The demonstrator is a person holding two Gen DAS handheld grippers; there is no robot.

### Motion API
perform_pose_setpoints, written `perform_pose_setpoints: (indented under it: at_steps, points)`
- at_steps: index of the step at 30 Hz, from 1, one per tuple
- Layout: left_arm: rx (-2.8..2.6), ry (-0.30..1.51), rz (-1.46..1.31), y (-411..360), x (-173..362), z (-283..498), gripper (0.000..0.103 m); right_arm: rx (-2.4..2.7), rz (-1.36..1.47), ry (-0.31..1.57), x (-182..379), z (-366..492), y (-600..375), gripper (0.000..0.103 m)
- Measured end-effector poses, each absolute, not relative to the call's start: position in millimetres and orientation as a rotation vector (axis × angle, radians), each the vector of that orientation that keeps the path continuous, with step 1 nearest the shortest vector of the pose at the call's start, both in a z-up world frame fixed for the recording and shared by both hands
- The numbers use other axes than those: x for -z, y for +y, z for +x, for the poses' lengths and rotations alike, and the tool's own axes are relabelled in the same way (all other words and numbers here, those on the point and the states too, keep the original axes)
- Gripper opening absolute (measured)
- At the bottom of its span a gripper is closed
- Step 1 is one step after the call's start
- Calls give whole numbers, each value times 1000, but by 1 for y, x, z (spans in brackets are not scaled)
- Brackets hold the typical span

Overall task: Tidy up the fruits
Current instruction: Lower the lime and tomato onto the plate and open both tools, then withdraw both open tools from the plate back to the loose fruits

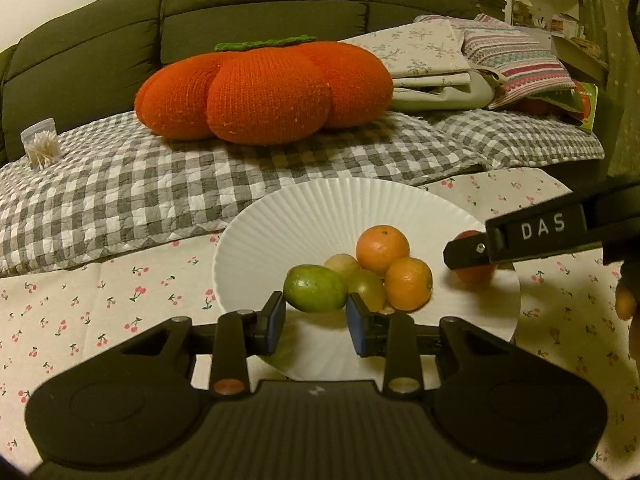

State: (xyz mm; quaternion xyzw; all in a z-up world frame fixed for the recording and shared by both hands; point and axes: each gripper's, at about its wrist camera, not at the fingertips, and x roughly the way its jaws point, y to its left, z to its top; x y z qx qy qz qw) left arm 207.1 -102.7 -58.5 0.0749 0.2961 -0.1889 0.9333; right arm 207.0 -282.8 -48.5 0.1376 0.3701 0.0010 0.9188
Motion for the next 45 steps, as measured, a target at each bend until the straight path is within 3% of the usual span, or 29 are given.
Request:
perform_pose_setpoints:
  at_steps: [2,4,5,6,7,8,32,40,45]
  points:
    - [388,608,147,-101,58,206,33,5,285,757,48,206,-284,36]
    - [392,607,133,-99,56,206,46,5,289,757,47,205,-284,36]
    - [396,600,126,-98,54,204,54,7,292,754,46,205,-285,39]
    - [399,592,125,-97,53,203,58,9,296,746,45,204,-285,50]
    - [398,587,127,-97,52,201,58,12,298,733,43,203,-286,57]
    - [396,584,129,-96,51,200,58,14,299,725,41,202,-286,59]
    - [300,669,-42,-60,26,144,57,-47,346,730,11,136,-266,59]
    - [224,731,-42,-47,29,118,61,-82,343,742,8,117,-246,69]
    - [205,759,-56,-42,32,103,66,-96,305,753,10,103,-233,69]
